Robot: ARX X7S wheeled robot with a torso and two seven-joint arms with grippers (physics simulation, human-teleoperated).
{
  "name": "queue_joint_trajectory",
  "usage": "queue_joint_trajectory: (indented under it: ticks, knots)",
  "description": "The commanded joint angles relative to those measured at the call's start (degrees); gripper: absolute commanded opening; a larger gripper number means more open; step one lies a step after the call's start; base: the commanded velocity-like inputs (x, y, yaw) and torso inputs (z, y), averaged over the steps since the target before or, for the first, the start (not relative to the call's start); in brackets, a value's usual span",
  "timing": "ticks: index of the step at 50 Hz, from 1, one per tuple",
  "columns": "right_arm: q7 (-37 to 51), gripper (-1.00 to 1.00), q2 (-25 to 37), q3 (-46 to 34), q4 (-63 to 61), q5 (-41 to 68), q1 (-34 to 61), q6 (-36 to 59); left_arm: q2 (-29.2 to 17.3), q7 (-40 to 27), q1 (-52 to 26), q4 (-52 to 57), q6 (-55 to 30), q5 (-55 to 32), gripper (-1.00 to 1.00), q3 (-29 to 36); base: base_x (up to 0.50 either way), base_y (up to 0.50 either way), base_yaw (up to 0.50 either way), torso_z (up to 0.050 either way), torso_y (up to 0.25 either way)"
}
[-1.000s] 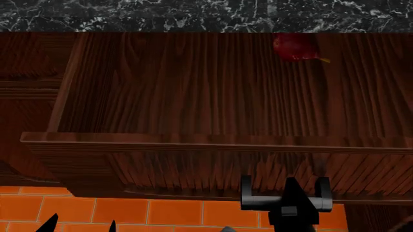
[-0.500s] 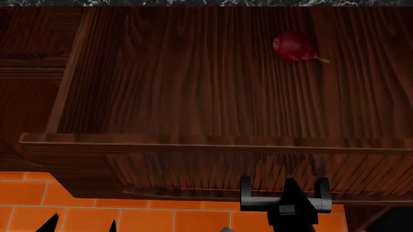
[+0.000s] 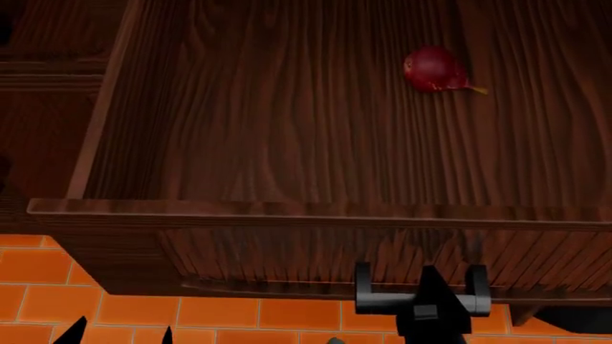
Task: Open the right drawer.
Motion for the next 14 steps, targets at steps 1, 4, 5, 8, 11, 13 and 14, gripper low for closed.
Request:
queue_joint_trajectory:
  ticks: [1,4,5,8,11,13,14]
  knots:
    - [2.5,-1.00,-0.5,-2.2,-2.6,-9.0,0.5,-0.2,-0.1,-0.1,0.0,0.0,0.0,-0.1,1.00,0.1,-0.17,0.00,0.00,0.010,0.000]
    - [2.5,-1.00,-0.5,-2.2,-2.6,-9.1,0.5,-0.2,-0.1,-0.2,-0.1,-0.1,0.1,0.0,1.00,0.1,-0.17,0.00,0.00,0.000,0.003]
    - [2.5,-1.00,-0.5,-2.2,-2.7,-9.1,0.4,-0.2,-0.1,-0.2,-0.1,0.0,0.1,0.0,1.00,0.2,-0.16,0.00,0.00,0.000,0.000]
    - [3.1,-1.00,-0.6,-1.9,-2.7,-8.7,0.2,-0.5,-0.1,-0.3,0.0,0.0,0.2,0.0,1.00,0.2,-0.17,0.00,0.00,0.000,0.000]
    - [2.9,-1.00,-0.6,-2.0,-2.6,-8.9,0.3,-0.6,-0.1,-0.3,-0.1,-0.1,0.3,0.0,1.00,0.2,-0.16,0.00,0.00,0.000,0.003]
    - [3.0,-1.00,-0.6,-2.0,-2.5,-8.8,0.4,-0.7,-0.1,-0.3,-0.1,-0.1,0.2,0.0,1.00,0.2,-0.16,0.00,0.00,0.005,0.000]
    - [2.5,-1.00,-0.5,-2.1,-2.8,-9.1,0.5,-0.5,-0.1,-0.3,-0.1,-0.2,0.3,-0.1,1.00,0.2,-0.16,0.00,0.00,0.000,0.000]
